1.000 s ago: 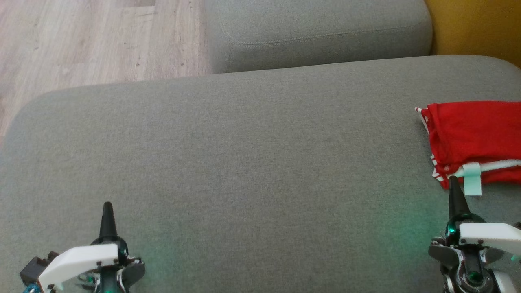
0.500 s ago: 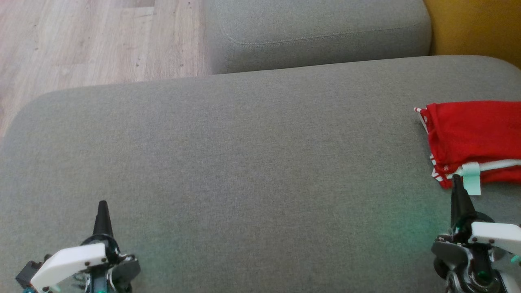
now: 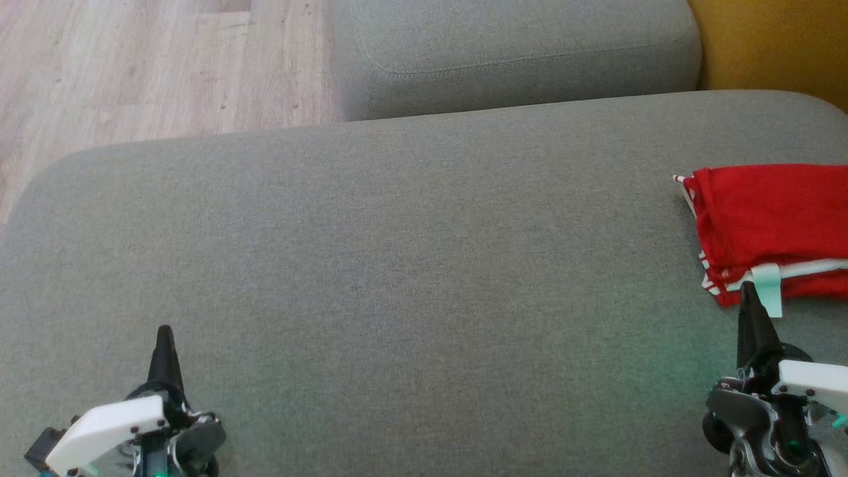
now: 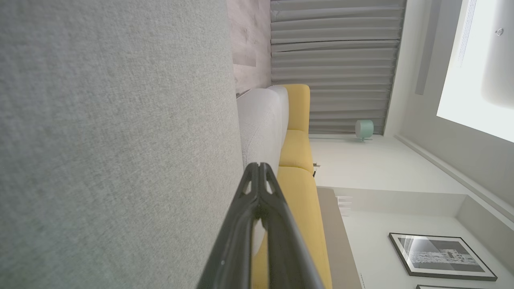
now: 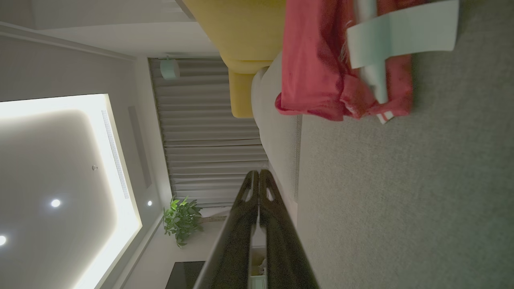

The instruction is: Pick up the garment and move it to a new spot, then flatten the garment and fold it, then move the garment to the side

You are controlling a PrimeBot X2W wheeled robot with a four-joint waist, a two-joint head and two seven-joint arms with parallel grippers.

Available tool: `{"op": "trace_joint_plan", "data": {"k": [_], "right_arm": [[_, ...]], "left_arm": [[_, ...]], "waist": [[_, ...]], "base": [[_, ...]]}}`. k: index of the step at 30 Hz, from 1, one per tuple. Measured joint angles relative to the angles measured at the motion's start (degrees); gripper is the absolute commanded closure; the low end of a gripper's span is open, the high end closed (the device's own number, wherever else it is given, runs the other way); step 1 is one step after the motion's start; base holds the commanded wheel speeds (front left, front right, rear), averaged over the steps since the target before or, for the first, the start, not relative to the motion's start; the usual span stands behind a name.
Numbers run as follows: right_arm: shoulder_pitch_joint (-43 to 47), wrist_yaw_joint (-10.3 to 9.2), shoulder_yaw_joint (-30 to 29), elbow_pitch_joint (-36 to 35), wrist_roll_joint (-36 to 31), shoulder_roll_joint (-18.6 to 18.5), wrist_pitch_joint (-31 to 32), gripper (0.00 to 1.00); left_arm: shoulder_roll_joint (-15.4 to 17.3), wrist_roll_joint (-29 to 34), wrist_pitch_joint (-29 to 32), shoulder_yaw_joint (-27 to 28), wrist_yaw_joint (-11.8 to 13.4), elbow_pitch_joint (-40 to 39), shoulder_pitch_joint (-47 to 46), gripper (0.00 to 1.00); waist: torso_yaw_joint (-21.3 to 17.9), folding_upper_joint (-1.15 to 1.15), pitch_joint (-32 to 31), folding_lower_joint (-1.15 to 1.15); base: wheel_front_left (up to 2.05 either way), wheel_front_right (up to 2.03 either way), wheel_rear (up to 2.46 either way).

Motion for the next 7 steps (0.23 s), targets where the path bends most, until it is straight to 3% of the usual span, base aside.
{"op": "trace_joint_plan", "data": {"k": [7], "right_arm": [[0.0,0.00,0.0,0.0,0.0,0.0,0.0,1.00]], "left_arm": [[0.0,0.0,0.0,0.0,0.0,0.0,0.0,1.00]], "waist": [[0.0,0.00,0.0,0.00]], "base": [[0.00,0.00,0.00]]}}
